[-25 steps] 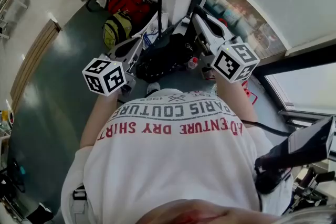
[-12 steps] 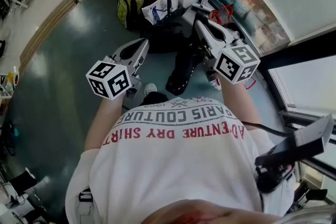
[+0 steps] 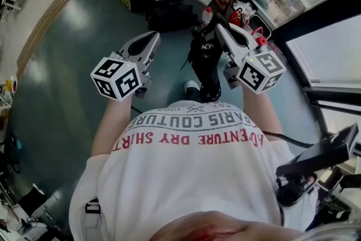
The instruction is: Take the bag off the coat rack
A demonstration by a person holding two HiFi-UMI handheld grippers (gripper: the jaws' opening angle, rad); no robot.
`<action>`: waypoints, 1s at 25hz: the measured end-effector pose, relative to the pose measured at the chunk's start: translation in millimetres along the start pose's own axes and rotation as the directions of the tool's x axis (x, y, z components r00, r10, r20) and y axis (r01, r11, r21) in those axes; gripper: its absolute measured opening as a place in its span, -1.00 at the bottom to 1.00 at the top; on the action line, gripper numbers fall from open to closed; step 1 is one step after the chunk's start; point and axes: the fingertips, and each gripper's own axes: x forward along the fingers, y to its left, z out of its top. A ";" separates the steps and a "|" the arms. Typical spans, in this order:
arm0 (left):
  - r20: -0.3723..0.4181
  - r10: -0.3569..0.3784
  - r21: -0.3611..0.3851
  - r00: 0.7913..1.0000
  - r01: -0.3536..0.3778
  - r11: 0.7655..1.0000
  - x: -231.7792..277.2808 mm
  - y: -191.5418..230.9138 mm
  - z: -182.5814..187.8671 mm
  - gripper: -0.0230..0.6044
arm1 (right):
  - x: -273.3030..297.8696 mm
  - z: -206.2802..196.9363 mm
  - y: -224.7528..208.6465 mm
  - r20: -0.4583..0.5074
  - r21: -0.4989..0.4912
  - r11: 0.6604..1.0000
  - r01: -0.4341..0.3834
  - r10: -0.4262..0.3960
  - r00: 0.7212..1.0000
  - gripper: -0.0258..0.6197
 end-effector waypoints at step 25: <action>0.064 -0.129 0.108 0.990 0.121 0.987 -253.8 -137.5 -24.8 -0.92 | -145.9 -30.3 259.7 0.089 0.064 0.996 -0.056 0.050 0.995 -0.90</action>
